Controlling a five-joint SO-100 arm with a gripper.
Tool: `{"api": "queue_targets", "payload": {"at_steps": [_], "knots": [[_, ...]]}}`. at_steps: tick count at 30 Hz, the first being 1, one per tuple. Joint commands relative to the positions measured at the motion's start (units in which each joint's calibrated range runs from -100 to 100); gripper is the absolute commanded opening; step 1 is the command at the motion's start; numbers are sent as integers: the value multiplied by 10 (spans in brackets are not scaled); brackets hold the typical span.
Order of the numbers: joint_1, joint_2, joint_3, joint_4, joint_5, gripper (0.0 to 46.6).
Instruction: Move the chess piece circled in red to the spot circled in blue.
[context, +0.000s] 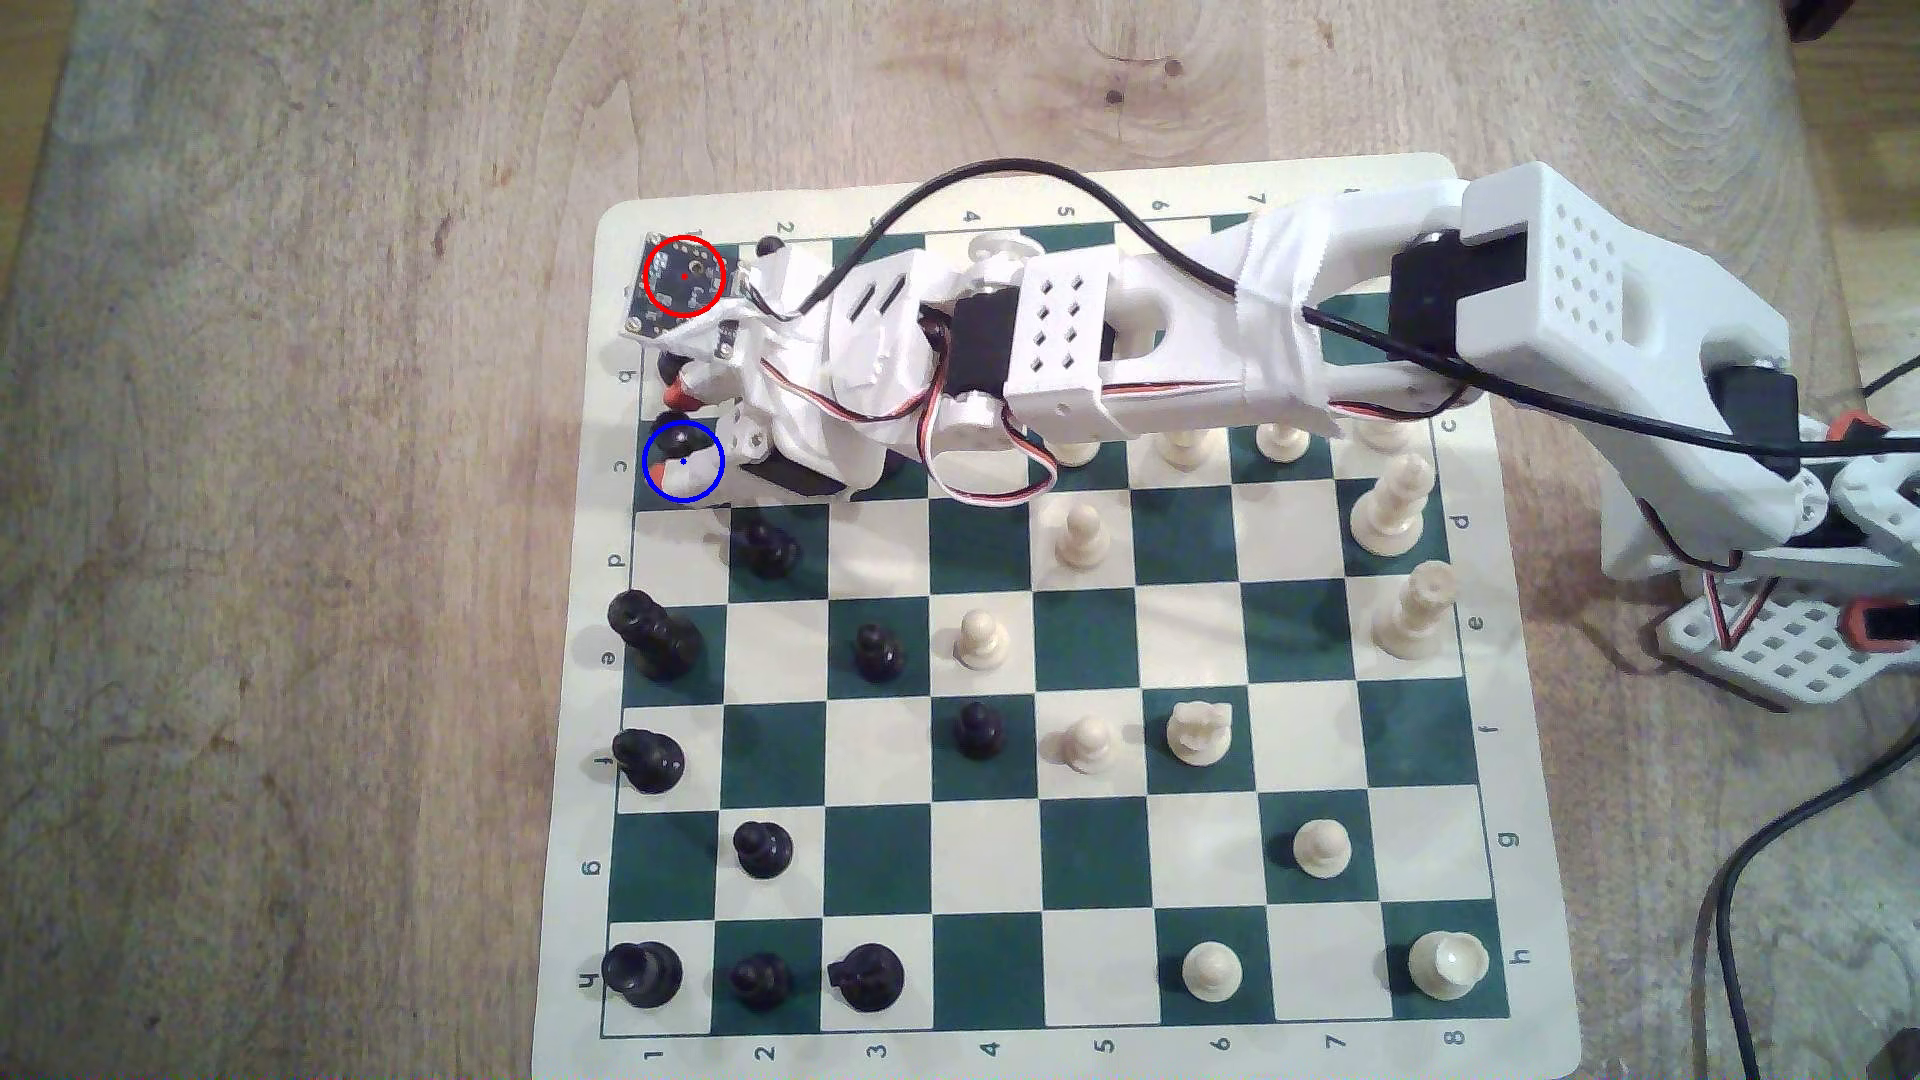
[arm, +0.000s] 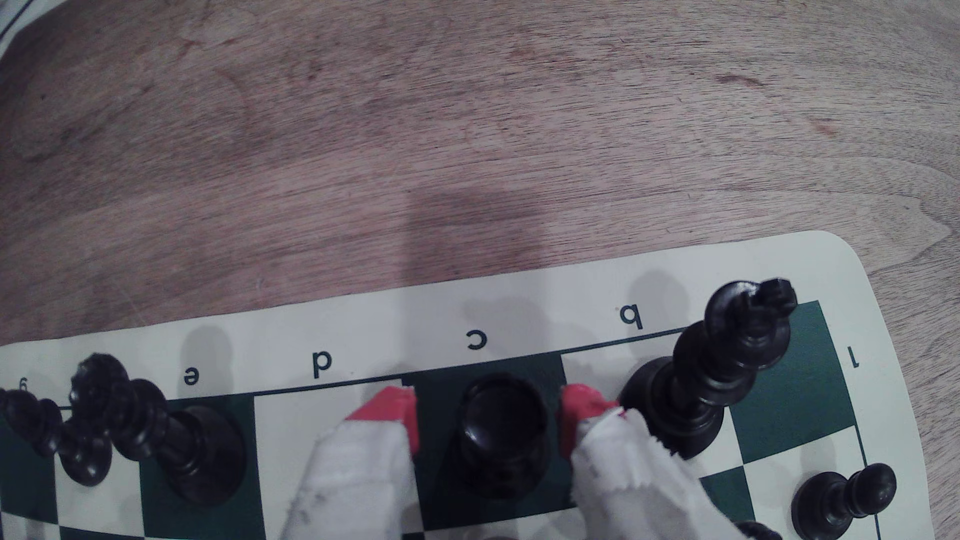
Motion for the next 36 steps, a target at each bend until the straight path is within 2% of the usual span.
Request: {"api": "queue_targets", "payload": {"at_steps": [1,6,11,15,16,19,20,21,24,25,26,30,36], "knots": [[7,-48,-62,-5,-1,163],[7,-97,-52,13,-4,162],[4,-207,21,29,-6,161],[0,-376,215,6,-3,163],[1,-459,326,-18,-1,174],[11,-586,497,-66,9,179],[16,-625,544,-84,13,155],[23,-705,669,-191,13,57],[10,-816,838,-344,13,34],[0,-867,908,-405,26,31],[-7,-913,964,-466,29,26],[-15,-1014,1058,-592,28,4],[-29,-1143,1126,-790,29,2]]}}
